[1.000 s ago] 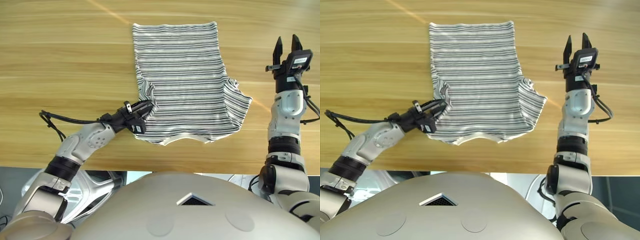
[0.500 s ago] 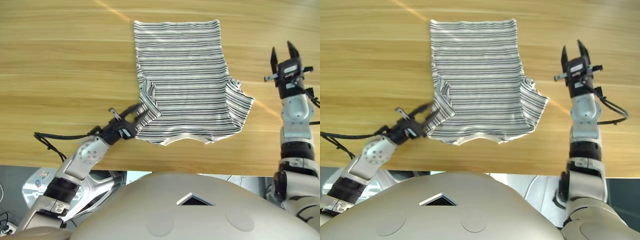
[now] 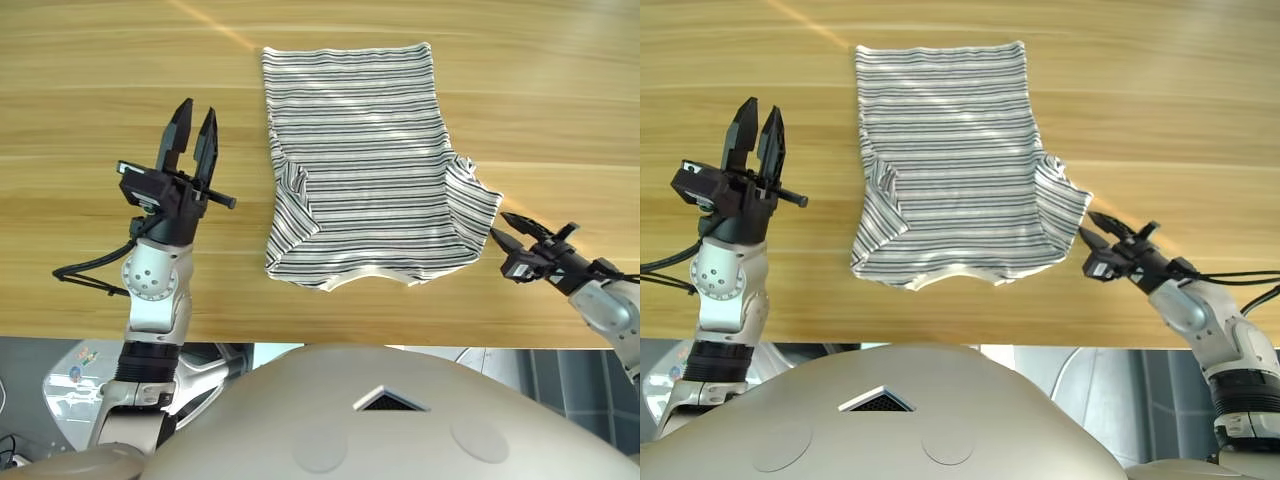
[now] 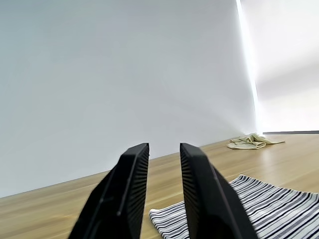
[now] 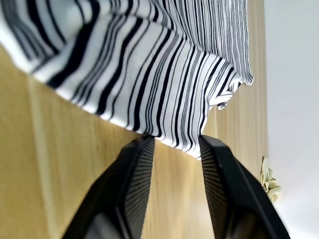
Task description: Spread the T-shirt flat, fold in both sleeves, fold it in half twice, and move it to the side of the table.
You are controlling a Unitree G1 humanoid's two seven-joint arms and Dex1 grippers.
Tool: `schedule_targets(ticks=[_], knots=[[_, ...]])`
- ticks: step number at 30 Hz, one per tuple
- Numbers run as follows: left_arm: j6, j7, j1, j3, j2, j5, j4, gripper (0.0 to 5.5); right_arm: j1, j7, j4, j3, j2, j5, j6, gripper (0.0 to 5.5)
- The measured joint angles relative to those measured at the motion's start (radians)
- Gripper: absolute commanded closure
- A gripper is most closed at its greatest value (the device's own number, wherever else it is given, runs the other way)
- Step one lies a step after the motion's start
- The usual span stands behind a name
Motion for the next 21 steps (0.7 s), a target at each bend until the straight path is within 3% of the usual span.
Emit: schedule_targets(ticks=[6,15,21], knots=[[0.008,-0.016,0.033,0.028,-0.044,0.04,-0.007,4.36,-0.176,-0.044,0.156,0.074,0.031,-0.027,-0.007,3.84],[0.008,-0.039,0.043,0.038,-0.087,0.069,-0.007,4.36,-0.29,-0.092,0.302,0.132,0.025,-0.033,-0.033,3.84],[0.008,-0.049,0.043,0.055,-0.103,0.07,-0.007,4.33,-0.3,-0.1,0.312,0.159,0.024,-0.03,-0.065,4.28]])
